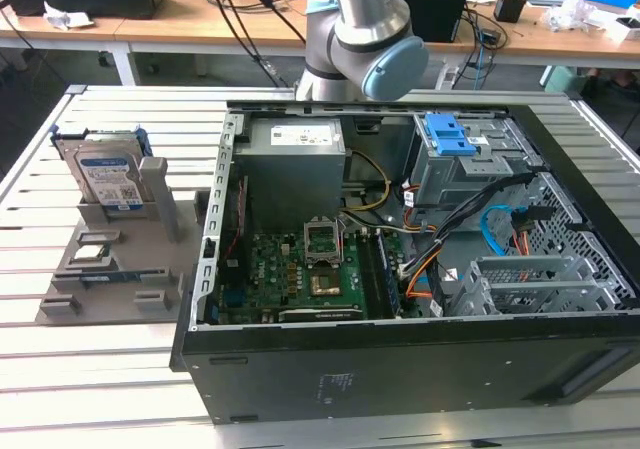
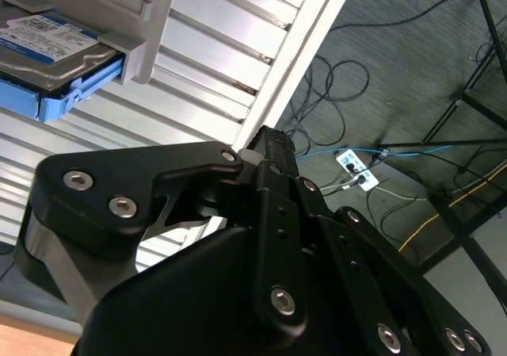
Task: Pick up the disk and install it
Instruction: 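Reach for the disk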
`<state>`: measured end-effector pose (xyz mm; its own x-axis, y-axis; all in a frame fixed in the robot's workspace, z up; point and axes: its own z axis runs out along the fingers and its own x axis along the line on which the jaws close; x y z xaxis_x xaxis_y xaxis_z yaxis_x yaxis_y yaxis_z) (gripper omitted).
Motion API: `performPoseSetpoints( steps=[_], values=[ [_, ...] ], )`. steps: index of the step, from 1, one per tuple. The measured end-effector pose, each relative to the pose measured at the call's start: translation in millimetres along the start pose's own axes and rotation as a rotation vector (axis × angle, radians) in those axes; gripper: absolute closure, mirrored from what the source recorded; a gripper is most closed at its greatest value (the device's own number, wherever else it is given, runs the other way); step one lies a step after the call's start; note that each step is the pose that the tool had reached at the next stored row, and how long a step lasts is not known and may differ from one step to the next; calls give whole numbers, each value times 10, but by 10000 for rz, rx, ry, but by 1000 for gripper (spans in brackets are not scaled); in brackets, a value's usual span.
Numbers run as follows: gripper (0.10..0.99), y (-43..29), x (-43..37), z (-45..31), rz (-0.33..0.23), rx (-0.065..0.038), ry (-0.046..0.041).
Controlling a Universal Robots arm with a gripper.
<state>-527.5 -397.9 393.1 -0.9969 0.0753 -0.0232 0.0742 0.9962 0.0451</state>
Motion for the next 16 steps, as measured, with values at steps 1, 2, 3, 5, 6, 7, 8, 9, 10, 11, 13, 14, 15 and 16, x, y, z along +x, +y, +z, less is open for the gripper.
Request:
performPoseSetpoints(
  steps=[1, 2, 3, 5, 6, 7, 8, 9, 10, 11, 13, 14, 15, 16],
  values=[
    [980, 0, 0, 1, 0, 0, -1],
    [980, 0, 0, 0, 1, 0, -1],
    [980, 0, -1, 0, 1, 0, 0],
    [980, 6, -81, 3, 1, 3, -1],
    [980, 12, -171, 5, 1, 8, 0],
    [980, 16, -218, 7, 1, 8, -1],
    [980, 22, -293, 8, 1, 10, 0],
    [980, 29, -381, 10, 2, 11, 2],
    [980, 33, -440, 12, 2, 12, 2],
    [980, 36, -492, 14, 1, 13, 2],
    [980, 48, -649, 17, 1, 17, 5],
    [980, 52, -695, 19, 1, 19, 5],
    [980, 58, -781, 21, 1, 22, 6],
    [980, 61, -823, 22, 2, 23, 6]
  ],
)
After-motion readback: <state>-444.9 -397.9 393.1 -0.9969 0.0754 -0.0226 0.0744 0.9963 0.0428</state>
